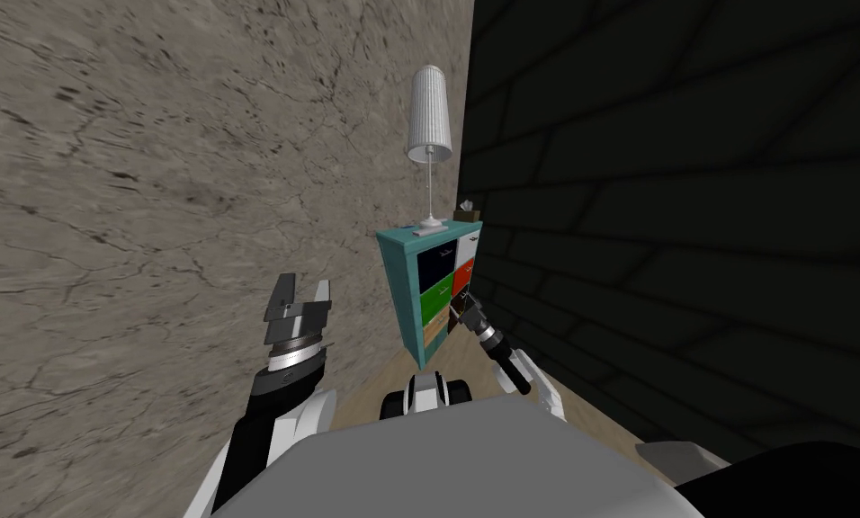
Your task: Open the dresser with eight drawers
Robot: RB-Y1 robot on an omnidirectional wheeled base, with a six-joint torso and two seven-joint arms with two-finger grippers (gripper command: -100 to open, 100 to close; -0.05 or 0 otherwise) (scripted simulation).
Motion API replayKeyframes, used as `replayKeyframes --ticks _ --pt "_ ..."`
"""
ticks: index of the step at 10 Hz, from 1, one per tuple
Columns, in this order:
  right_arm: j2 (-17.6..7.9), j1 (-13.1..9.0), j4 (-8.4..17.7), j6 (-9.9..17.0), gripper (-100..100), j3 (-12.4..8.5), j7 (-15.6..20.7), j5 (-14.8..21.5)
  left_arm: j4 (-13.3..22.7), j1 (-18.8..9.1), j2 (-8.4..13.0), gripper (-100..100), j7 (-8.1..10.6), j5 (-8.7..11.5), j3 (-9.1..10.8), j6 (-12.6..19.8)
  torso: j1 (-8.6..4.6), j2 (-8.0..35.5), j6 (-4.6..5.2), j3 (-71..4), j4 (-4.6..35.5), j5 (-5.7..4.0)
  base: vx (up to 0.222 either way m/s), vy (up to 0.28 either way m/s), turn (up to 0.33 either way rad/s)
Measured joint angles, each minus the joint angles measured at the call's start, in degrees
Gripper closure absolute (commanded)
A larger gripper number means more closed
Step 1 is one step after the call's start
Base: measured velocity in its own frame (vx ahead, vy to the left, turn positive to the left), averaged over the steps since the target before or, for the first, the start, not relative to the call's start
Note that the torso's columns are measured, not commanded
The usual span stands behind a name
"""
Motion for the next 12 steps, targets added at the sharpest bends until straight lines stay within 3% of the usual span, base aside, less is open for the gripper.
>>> replayKeyframes --ticks 12 --pt "1.7 -3.3 9.3 -1.8 -100 2.3 18.6 7.0 0.0 0.0 0.0 0 0.0 0.0 0.0 0.0 -0.06 -0.1 0.0 0.0 0.0 -0.02 0.04 -0.015 -0.033"
